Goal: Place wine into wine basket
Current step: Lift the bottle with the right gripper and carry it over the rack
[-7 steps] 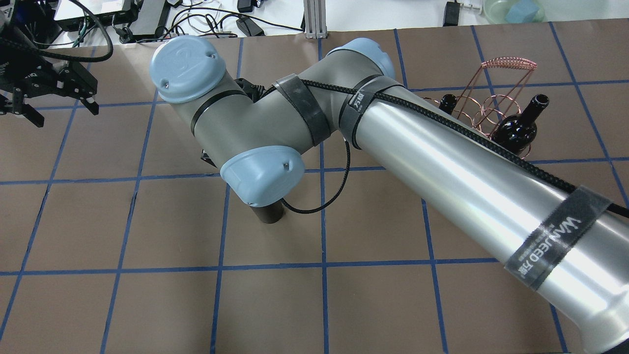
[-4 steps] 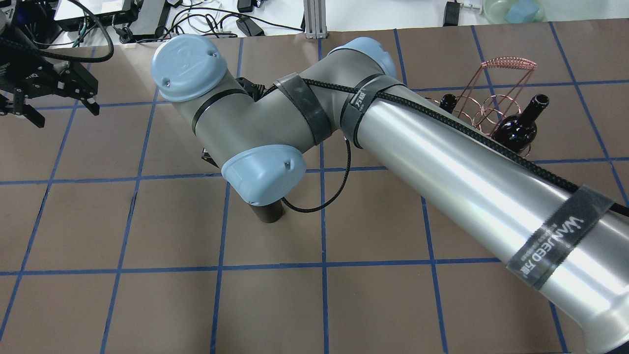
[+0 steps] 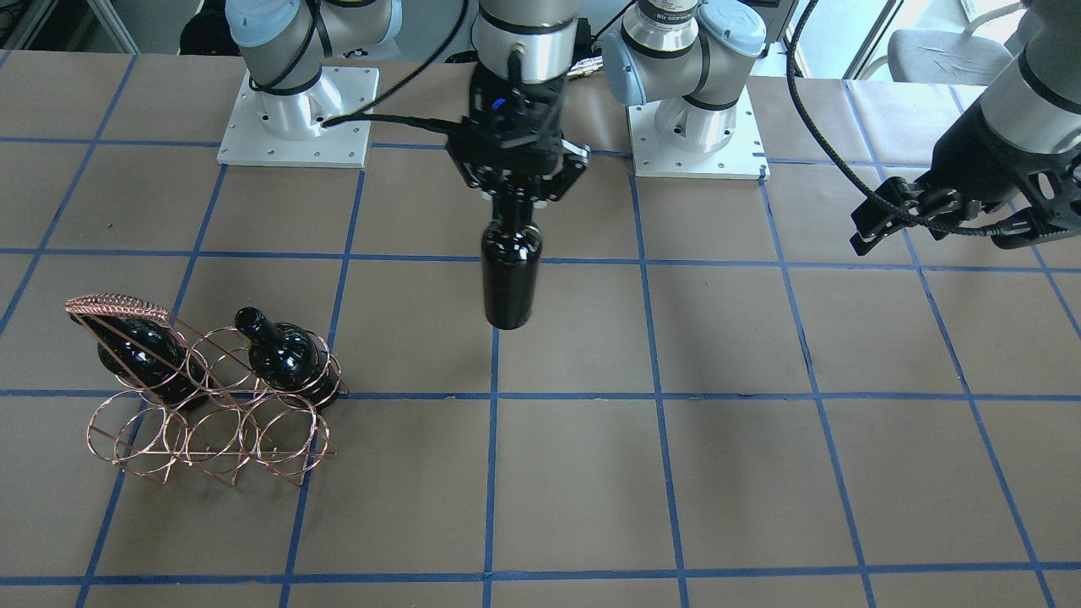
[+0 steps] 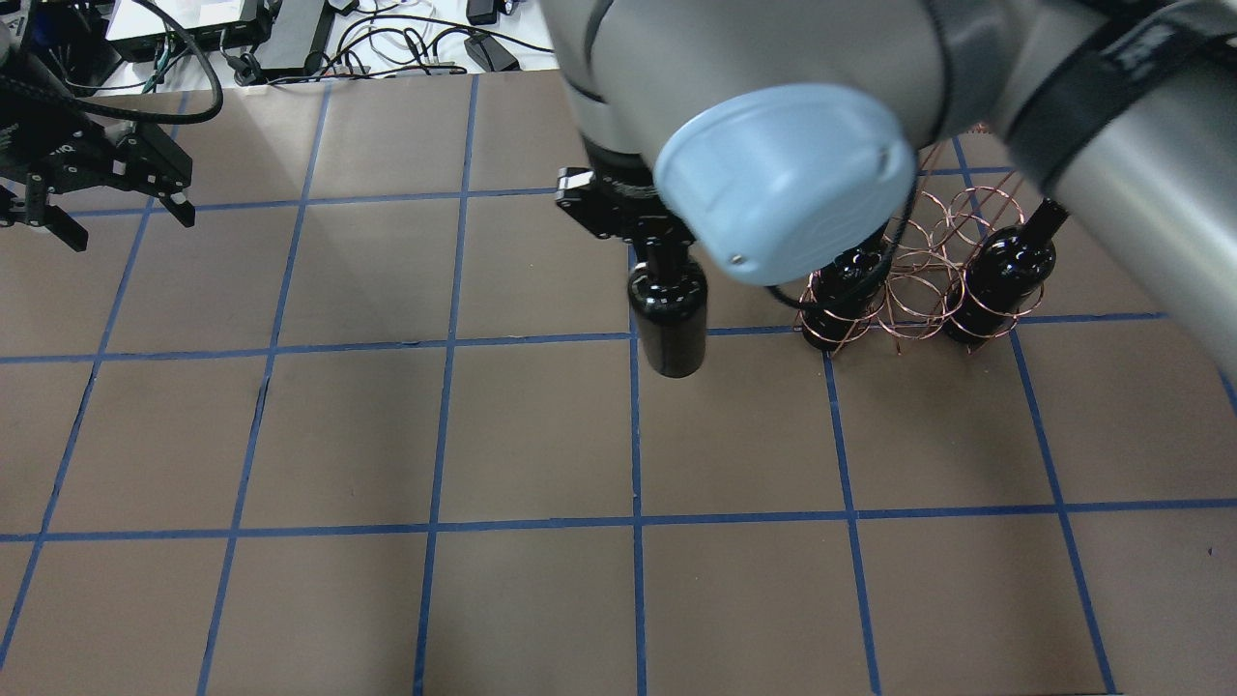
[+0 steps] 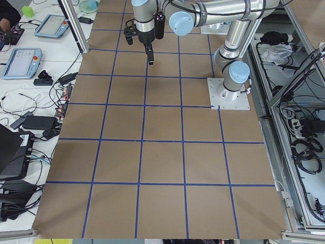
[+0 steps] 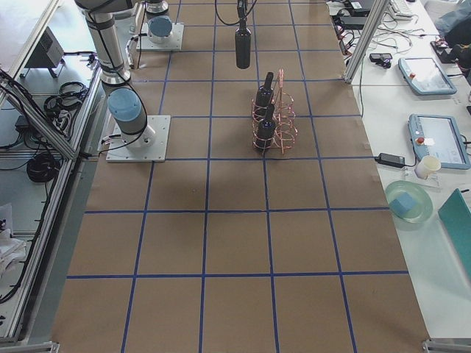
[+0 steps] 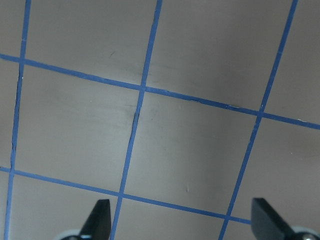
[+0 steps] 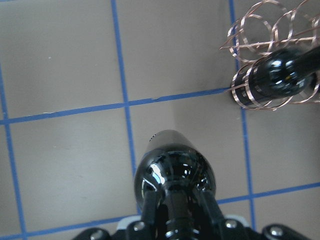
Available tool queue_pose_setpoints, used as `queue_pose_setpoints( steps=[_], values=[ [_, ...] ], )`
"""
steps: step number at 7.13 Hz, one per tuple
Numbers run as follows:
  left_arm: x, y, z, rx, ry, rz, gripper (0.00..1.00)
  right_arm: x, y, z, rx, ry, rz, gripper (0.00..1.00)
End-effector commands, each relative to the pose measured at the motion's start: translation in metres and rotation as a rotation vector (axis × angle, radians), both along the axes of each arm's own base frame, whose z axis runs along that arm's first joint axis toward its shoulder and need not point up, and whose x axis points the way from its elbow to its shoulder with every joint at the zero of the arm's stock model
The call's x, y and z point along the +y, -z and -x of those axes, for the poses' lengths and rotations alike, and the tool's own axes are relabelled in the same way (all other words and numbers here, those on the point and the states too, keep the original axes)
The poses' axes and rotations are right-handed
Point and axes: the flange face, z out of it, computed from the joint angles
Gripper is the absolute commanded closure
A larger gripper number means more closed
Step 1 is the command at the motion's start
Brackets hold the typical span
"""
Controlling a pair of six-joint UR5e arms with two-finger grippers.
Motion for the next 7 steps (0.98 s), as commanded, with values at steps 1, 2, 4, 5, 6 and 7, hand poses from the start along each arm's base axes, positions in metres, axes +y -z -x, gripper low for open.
queue_pose_setpoints(
  steps=[1,2,4,5,6,7],
  values=[
    [0.0,0.0,0.0,-0.002,0.0,0.001,0.0,-0.013,-0.033,0.104,0.058,-0.12,-0.038,1.0],
    [0.0,0.001,0.0,-0.002,0.002,-0.002,0.0,-0.02,-0.036,0.136,0.063,-0.177,-0.064,1.0],
    [0.001,0.001,-0.007,-0.064,0.005,-0.023,0.0,-0.032,-0.038,0.176,0.067,-0.256,-0.083,1.0],
    [0.001,0.002,-0.006,-0.059,0.005,-0.025,0.0,-0.036,-0.038,0.198,0.063,-0.255,-0.091,1.0],
    [0.0,0.003,-0.005,-0.054,-0.006,-0.024,0.0,-0.04,-0.037,0.21,0.05,-0.248,-0.091,1.0],
    [-0.001,0.004,-0.004,-0.053,-0.005,-0.025,0.0,-0.045,-0.036,0.224,0.042,-0.262,-0.095,1.0]
  ],
)
